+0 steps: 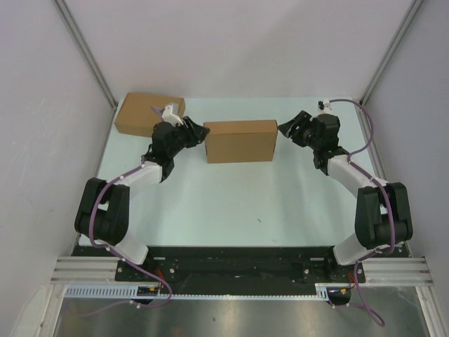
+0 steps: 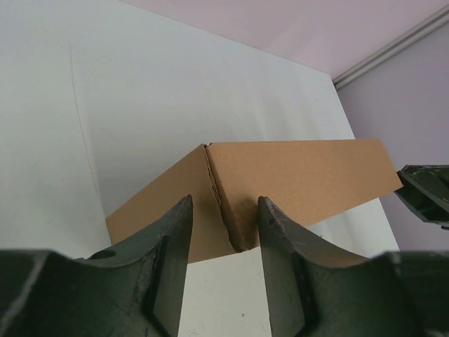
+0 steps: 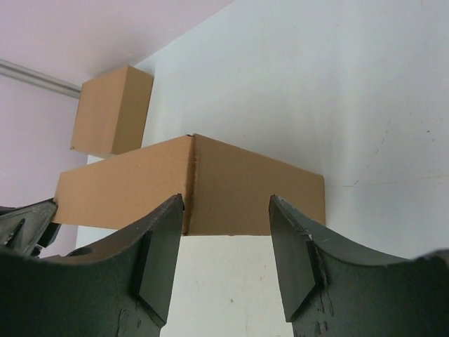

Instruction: Fold the paper box

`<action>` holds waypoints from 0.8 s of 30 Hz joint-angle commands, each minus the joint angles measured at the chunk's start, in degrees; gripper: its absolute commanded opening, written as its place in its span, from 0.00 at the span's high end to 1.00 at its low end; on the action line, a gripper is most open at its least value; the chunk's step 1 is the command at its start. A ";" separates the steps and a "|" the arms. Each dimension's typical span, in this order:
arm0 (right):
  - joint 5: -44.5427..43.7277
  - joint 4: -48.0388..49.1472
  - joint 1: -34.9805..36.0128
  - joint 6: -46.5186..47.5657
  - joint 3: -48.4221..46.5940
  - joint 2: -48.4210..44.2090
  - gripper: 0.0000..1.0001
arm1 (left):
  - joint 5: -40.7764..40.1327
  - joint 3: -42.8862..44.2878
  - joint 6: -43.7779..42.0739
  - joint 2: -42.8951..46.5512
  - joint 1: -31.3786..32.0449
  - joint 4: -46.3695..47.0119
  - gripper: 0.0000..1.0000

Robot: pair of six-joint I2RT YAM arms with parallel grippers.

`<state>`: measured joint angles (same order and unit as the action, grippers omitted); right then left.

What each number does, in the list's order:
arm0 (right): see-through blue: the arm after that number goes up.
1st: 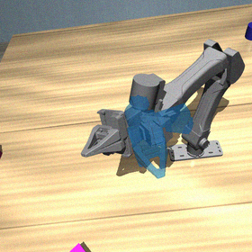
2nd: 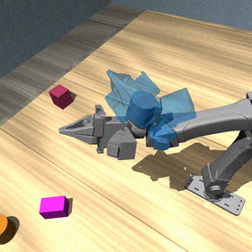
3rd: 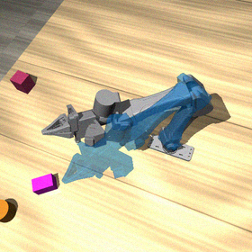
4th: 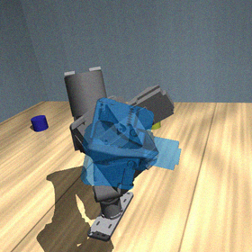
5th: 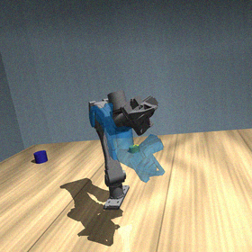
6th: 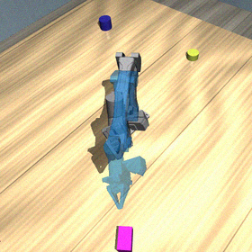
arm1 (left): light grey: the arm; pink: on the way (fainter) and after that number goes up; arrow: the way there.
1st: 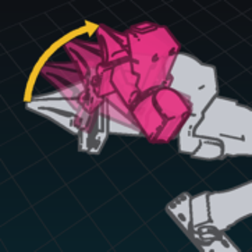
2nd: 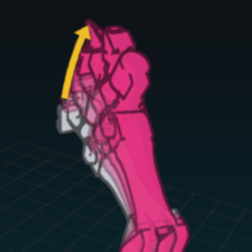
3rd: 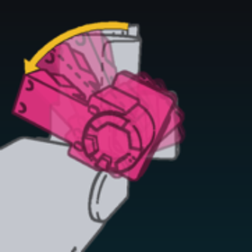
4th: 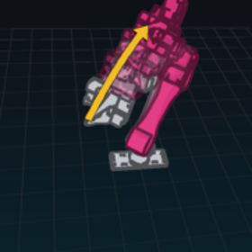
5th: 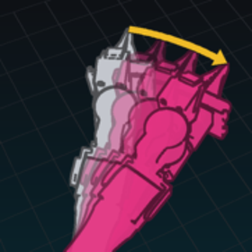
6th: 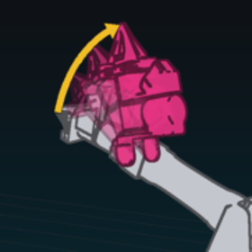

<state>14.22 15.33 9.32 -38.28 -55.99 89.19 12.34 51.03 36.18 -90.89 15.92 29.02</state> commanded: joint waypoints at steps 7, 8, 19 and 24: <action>-2.63 -0.65 1.05 1.63 -4.65 -3.77 0.40 | 1.81 0.83 -0.24 -0.95 -0.28 -2.03 0.53; -0.88 -1.00 1.14 2.24 -5.09 -2.80 0.41 | 1.90 0.83 -0.15 -1.04 -0.28 -2.03 0.52; -1.11 -7.23 6.23 8.39 -6.42 2.31 0.54 | 2.60 -1.28 0.90 0.62 -0.28 -1.95 0.54; -7.09 -10.50 9.48 11.30 -4.40 -1.91 0.69 | 2.96 -5.14 2.22 3.96 0.42 -1.24 0.57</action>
<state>10.09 10.50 15.42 -30.74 -61.19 90.61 13.72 49.43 37.56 -90.17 15.62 30.11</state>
